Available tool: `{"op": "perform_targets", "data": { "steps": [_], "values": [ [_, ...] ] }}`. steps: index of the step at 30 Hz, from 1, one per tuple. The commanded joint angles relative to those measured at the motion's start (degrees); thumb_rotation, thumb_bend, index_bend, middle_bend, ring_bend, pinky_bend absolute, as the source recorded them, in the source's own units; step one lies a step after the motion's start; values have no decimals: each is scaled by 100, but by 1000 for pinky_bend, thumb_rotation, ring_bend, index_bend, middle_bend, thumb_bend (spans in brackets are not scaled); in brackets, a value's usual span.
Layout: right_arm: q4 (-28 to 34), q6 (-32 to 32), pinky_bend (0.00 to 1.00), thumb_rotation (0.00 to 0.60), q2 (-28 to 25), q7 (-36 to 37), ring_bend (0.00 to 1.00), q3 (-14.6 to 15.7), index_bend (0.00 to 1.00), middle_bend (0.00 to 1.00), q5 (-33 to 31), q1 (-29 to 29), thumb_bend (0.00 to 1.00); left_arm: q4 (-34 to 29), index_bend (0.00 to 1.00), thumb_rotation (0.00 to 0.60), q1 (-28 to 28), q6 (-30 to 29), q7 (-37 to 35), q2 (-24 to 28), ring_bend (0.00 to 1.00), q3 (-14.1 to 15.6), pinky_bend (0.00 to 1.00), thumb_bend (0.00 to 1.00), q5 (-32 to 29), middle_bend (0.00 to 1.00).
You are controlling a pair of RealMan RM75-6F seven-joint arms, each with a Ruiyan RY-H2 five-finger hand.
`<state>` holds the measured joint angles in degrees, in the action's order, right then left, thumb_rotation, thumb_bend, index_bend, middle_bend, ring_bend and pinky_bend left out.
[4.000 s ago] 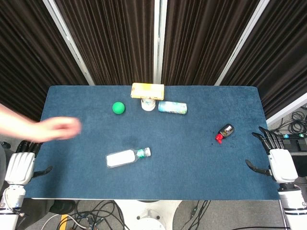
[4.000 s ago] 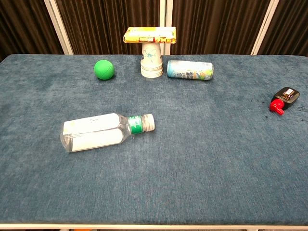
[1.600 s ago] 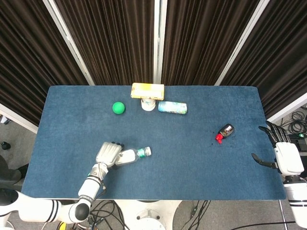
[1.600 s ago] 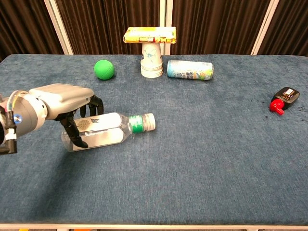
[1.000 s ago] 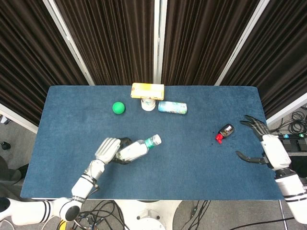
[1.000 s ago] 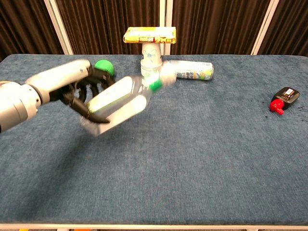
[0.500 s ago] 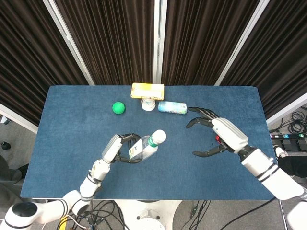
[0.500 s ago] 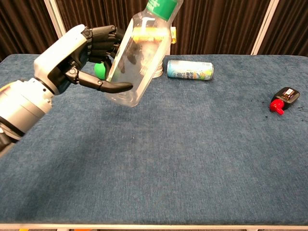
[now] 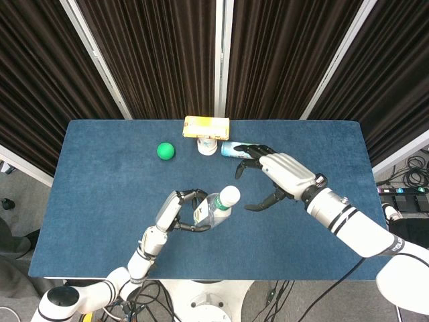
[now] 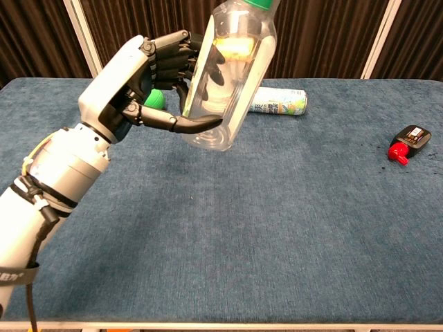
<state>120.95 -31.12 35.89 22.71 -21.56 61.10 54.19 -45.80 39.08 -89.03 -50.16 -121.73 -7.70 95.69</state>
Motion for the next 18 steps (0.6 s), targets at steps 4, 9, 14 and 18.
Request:
{"op": "perform_targets", "data": {
  "steps": [4,9,14,18],
  "values": [
    [131,-136,0,547,99,-520,0,92,382,51,-338,136,22,112,563,600,45,6,-44,-76,496,24,582,380,-21,565],
    [213,-147,0,548,61,-643,0,125,382,51,-430,98,21,133,563,600,62,32,-49,-88,497,37,577,380,-54,565],
    [293,-168,0,548,22,-690,0,109,382,51,-395,35,22,128,563,600,87,43,-34,-97,497,24,576,380,-83,565],
    [334,-150,0,547,4,-690,0,87,382,51,-361,-7,22,128,563,600,99,56,-30,-98,496,27,576,380,-104,565]
  ]
}}
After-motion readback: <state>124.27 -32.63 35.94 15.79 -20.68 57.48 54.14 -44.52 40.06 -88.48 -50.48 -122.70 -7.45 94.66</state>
